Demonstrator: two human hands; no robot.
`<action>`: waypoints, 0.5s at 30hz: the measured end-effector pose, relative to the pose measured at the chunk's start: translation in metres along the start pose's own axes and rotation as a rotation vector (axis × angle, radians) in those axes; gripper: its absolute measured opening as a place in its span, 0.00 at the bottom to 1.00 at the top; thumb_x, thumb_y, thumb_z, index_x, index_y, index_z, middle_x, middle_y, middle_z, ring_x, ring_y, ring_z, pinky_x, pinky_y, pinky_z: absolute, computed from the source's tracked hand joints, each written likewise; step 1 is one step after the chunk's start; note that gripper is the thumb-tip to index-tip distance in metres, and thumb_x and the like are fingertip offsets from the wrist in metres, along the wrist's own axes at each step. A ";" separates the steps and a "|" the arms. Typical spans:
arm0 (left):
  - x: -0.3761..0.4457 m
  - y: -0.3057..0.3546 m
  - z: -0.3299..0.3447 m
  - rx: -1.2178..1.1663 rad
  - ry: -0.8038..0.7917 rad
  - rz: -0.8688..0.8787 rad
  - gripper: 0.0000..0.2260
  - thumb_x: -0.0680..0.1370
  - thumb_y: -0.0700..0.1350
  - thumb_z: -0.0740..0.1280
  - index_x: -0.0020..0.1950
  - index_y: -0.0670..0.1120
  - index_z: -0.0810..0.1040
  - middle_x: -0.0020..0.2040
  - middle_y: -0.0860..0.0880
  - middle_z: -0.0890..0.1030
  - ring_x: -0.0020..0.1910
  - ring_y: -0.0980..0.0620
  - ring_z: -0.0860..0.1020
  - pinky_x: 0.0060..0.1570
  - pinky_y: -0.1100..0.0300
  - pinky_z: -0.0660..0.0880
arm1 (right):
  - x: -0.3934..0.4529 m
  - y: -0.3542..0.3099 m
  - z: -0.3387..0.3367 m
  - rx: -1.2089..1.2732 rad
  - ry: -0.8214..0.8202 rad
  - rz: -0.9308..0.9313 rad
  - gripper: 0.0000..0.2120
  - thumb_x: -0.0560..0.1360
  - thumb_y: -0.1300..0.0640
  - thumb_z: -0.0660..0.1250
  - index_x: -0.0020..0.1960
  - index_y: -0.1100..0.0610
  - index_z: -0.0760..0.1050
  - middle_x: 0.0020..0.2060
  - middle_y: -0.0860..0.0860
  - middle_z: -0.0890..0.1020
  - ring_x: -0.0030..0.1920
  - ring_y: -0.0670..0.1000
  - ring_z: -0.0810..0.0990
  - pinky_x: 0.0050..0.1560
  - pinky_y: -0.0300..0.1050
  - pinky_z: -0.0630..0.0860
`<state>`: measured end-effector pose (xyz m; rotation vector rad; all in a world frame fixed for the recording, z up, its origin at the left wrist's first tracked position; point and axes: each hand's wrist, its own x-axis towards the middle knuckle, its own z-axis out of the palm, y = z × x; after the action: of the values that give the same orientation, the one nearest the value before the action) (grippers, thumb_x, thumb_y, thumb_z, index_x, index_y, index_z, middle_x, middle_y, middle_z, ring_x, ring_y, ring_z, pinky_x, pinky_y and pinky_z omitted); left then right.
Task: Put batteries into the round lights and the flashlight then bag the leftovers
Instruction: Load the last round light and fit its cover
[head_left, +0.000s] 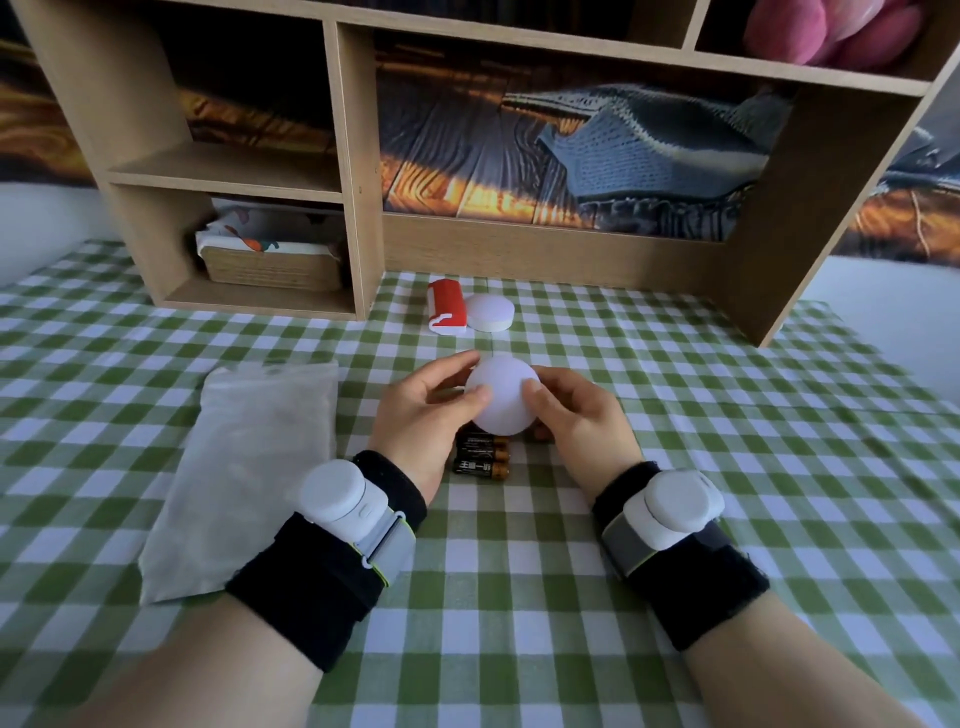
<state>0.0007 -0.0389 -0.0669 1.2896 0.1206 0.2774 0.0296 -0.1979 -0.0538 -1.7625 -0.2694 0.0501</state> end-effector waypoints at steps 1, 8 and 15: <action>0.000 0.000 0.001 0.000 0.003 -0.001 0.18 0.65 0.44 0.75 0.53 0.56 0.84 0.57 0.48 0.84 0.58 0.48 0.82 0.63 0.48 0.76 | 0.000 0.000 0.000 0.003 0.004 -0.004 0.13 0.80 0.53 0.64 0.63 0.54 0.78 0.45 0.45 0.84 0.41 0.40 0.81 0.41 0.34 0.76; -0.003 0.004 0.001 -0.018 0.053 -0.002 0.20 0.60 0.53 0.79 0.52 0.56 0.85 0.55 0.49 0.85 0.58 0.48 0.82 0.62 0.46 0.76 | -0.008 -0.005 0.001 -0.141 -0.096 -0.116 0.31 0.73 0.52 0.74 0.72 0.43 0.66 0.57 0.45 0.76 0.49 0.42 0.79 0.44 0.32 0.77; 0.001 0.014 0.004 0.080 0.029 -0.068 0.19 0.67 0.48 0.76 0.58 0.52 0.82 0.58 0.49 0.83 0.59 0.50 0.81 0.63 0.48 0.76 | -0.005 -0.010 0.005 -0.315 -0.031 -0.143 0.37 0.69 0.50 0.77 0.73 0.43 0.63 0.63 0.43 0.70 0.51 0.40 0.76 0.43 0.27 0.74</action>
<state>0.0006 -0.0385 -0.0522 1.3586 0.2017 0.2349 0.0224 -0.1919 -0.0453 -2.0511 -0.4447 -0.0717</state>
